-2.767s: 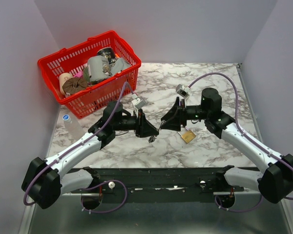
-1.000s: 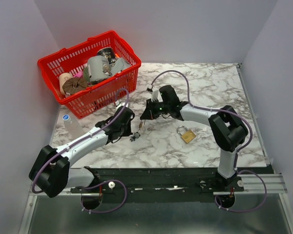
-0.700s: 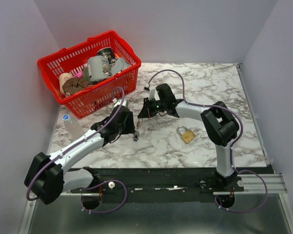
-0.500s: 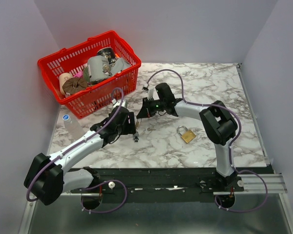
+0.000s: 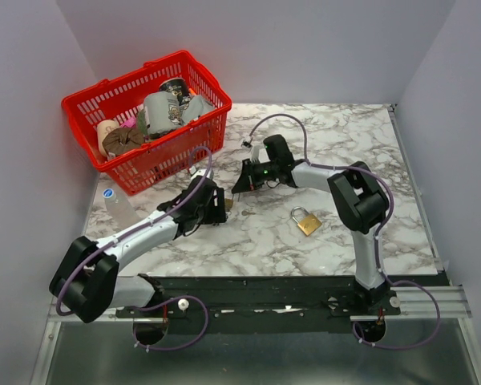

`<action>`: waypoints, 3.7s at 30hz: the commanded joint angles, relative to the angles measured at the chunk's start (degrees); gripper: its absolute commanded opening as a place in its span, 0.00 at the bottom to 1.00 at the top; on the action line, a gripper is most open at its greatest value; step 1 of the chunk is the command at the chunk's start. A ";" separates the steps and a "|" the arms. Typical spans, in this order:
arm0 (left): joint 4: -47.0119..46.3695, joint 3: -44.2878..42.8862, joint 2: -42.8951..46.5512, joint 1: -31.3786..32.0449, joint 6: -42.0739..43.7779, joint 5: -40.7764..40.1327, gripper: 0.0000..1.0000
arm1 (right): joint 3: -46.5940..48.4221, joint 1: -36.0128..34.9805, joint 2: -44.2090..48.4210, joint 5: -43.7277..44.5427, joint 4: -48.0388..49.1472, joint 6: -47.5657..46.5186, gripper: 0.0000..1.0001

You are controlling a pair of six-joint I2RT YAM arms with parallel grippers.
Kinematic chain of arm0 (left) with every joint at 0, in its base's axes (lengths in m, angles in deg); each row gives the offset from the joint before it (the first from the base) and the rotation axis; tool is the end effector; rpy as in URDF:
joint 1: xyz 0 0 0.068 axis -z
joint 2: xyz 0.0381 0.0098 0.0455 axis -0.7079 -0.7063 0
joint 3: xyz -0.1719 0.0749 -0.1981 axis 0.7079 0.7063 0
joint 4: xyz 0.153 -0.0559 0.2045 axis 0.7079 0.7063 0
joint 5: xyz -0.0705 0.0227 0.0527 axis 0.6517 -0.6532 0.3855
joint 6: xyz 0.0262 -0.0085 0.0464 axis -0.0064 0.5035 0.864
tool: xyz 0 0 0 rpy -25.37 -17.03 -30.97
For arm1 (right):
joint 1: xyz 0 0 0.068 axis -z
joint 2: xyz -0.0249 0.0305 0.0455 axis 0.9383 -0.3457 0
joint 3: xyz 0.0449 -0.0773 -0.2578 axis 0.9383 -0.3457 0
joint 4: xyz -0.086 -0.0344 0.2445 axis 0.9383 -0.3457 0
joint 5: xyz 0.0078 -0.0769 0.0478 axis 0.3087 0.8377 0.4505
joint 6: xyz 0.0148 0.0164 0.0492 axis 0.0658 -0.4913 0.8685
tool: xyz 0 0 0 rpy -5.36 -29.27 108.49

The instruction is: Unlock with the key

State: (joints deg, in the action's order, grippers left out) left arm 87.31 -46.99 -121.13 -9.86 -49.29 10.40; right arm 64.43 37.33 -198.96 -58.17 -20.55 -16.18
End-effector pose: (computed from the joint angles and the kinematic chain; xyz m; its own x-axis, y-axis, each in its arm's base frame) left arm 0.2075 -0.1386 0.1970 -0.7744 -0.1427 -0.6164 0.0360 0.9627 -0.2682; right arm 0.3691 0.2644 0.1500 -0.7586 -0.2233 -0.6121 -0.6450 0.3902 0.6570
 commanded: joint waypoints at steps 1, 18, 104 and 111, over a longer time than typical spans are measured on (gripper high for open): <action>-3.35 -0.61 -1.95 -0.13 0.79 1.28 0.83 | -1.60 1.33 -0.48 0.56 -2.07 -1.23 0.01; -2.92 -3.16 -3.36 -0.75 1.58 2.59 0.90 | 3.76 1.25 -5.40 4.52 -2.33 2.98 0.18; 4.11 -13.09 4.99 -15.69 15.56 28.78 0.98 | -12.15 -18.44 10.77 54.62 -14.46 -14.16 0.29; 4.11 -13.09 5.08 -15.69 15.65 28.87 0.98 | -12.76 -18.36 11.82 53.04 -14.46 -11.17 0.05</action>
State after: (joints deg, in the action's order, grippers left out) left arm 92.47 -60.47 -116.21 -25.45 -33.73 37.90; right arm 52.69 18.86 -186.50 -6.34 -30.85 -29.82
